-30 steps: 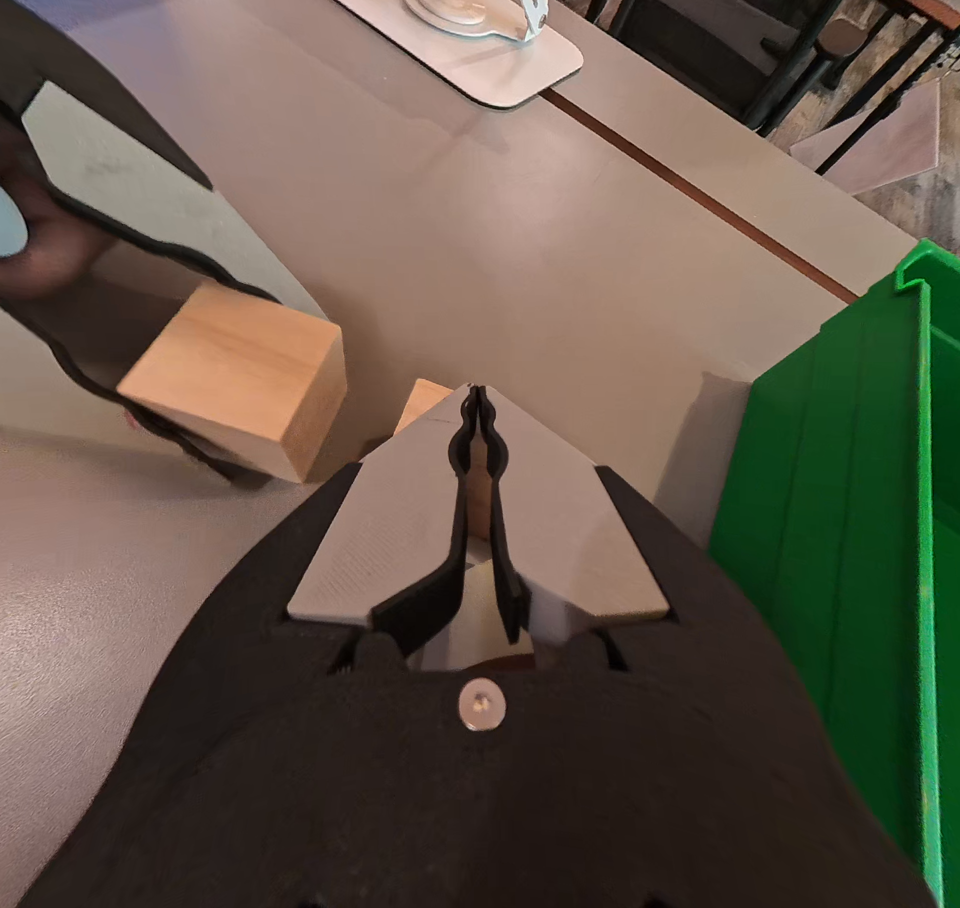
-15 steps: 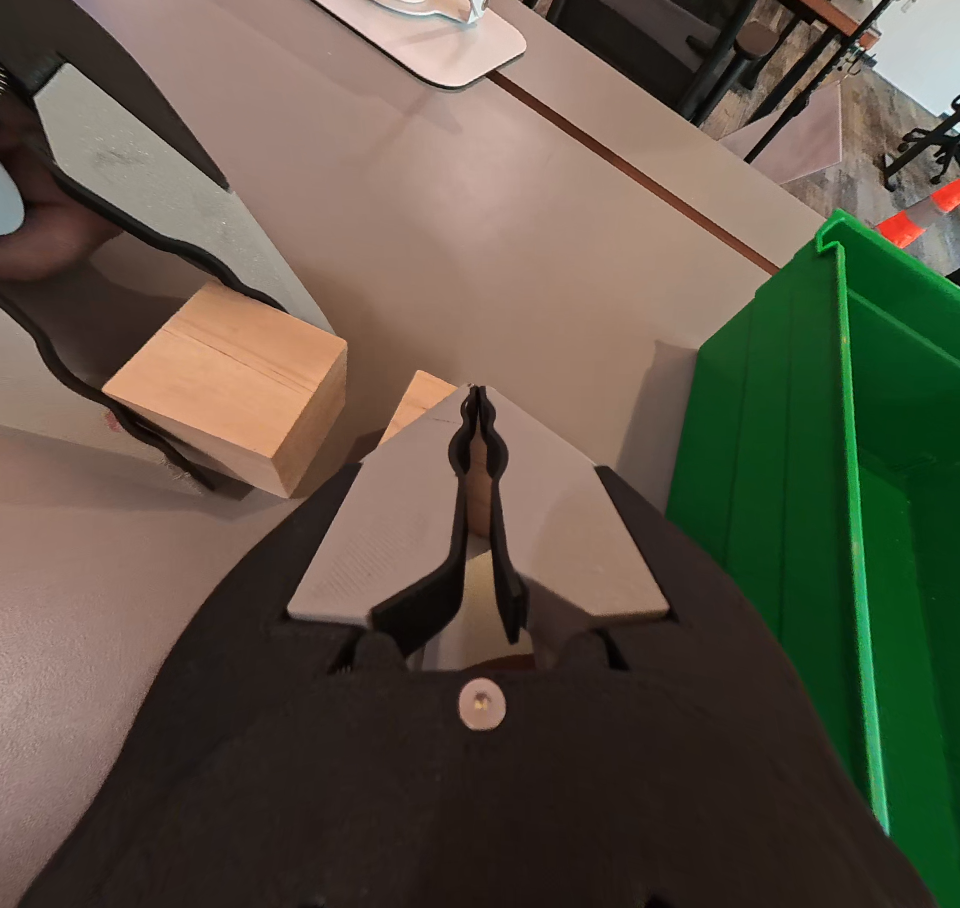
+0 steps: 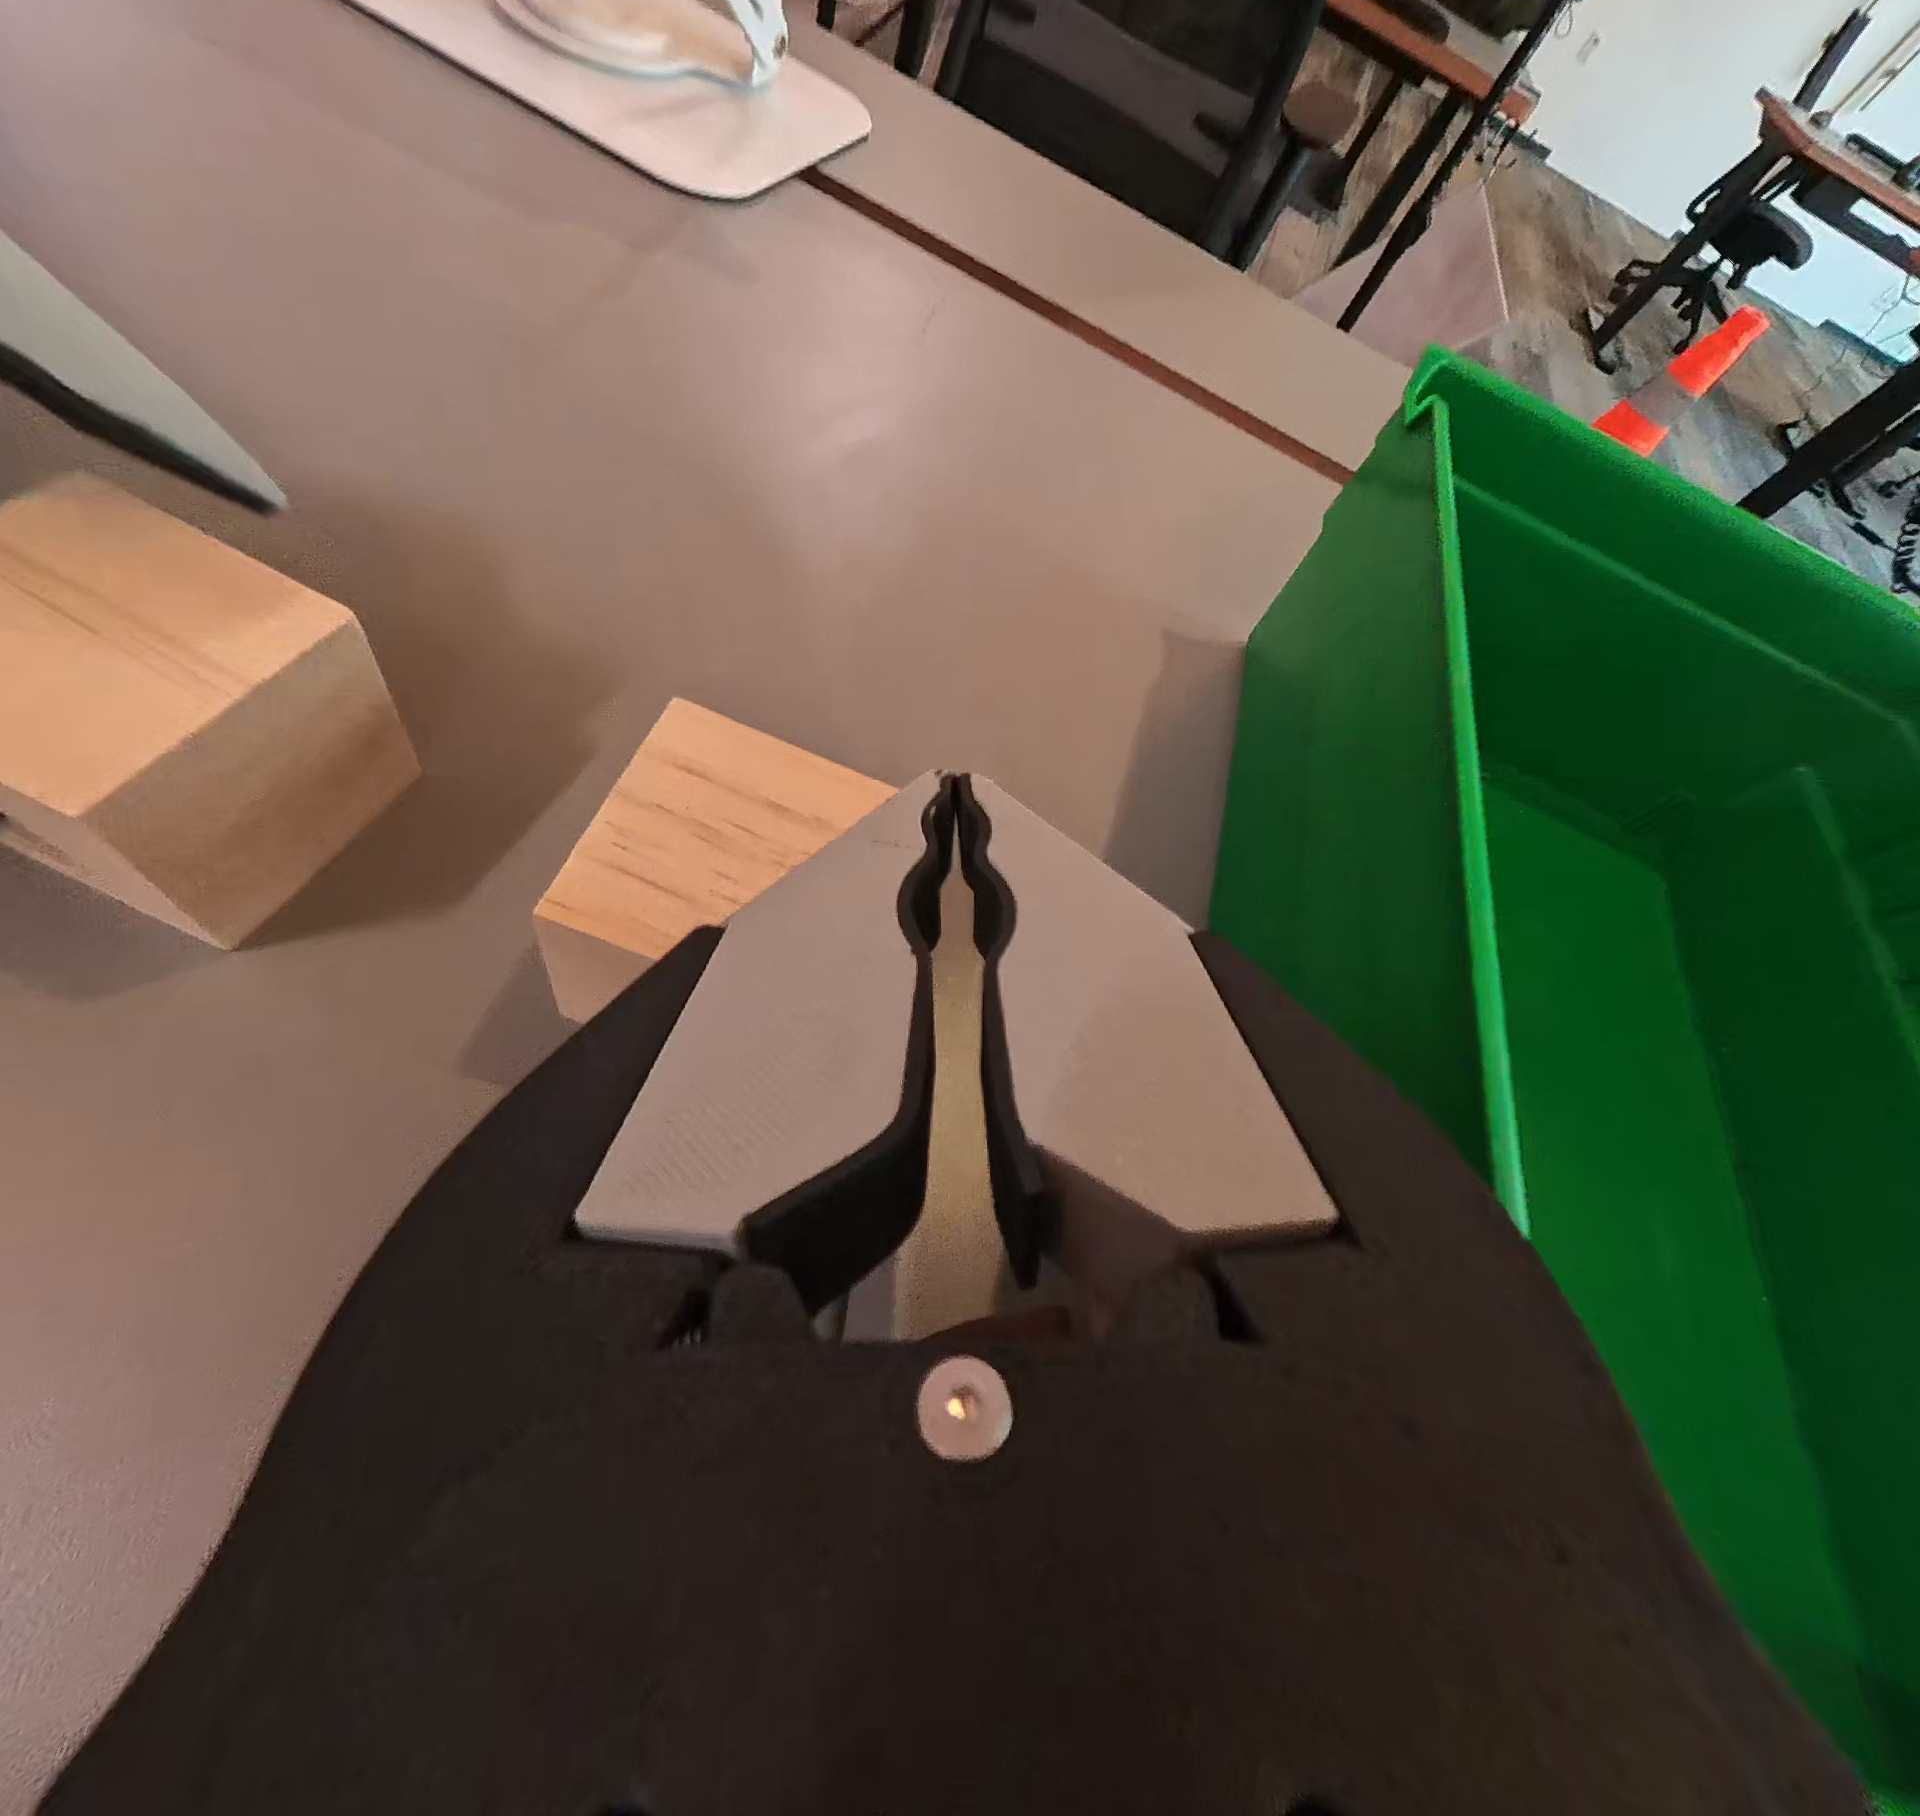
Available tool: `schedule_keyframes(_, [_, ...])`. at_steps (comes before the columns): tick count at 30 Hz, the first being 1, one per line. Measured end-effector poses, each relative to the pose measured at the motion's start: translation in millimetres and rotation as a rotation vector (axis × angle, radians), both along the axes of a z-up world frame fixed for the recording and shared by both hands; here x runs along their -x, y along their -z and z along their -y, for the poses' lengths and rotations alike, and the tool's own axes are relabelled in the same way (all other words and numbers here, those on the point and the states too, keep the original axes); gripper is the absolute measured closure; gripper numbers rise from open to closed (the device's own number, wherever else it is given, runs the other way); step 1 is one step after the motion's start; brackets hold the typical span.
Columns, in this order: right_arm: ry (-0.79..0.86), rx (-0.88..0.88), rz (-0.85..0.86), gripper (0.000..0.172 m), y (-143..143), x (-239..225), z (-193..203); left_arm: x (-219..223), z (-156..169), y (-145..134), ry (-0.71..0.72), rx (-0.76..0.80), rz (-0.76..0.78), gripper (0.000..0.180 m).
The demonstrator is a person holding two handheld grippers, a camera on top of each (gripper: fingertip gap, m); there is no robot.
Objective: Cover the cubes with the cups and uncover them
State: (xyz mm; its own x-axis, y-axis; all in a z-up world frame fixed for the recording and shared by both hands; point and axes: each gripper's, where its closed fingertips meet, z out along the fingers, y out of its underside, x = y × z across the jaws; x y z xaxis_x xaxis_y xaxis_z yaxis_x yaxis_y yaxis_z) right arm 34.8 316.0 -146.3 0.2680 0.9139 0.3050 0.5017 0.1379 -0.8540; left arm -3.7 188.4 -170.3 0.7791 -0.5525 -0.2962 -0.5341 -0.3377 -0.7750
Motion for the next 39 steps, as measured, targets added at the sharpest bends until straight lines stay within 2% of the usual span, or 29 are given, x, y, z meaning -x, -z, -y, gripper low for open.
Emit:
schedule_keyframes(2, [-0.009, -0.001, 0.027, 0.172, 6, 1, 2, 3, 3, -7, -0.015, -0.026, 0.0, 0.116])
schedule_keyframes(8, [-0.014, 0.015, 0.03, 0.172, 7, 0, 3, 14, 3, 1, -0.077, -0.021, -0.033, 0.104])
schedule_keyframes(12, [-0.015, 0.004, 0.035, 0.172, 7, 0, 3, 8, -5, 21, -0.066, 0.02, -0.095, 0.11])
schedule_keyframes(20, [-0.021, -0.013, 0.037, 0.172, 6, 0, 5, 1, -19, 20, -0.075, -0.011, -0.092, 0.111])
schedule_keyframes(26, [-0.008, -0.085, -0.052, 0.172, -15, 1, 6, -5, -27, 20, -0.066, -0.027, -0.107, 0.111])
schedule_keyframes(32, [0.008, -0.127, -0.145, 0.172, -33, -1, 4, 1, -19, 13, -0.088, -0.033, -0.093, 0.108])
schedule_keyframes(39, [-0.013, -0.157, -0.154, 0.172, -36, 1, 10, 15, 0, 15, -0.113, -0.015, -0.099, 0.108])
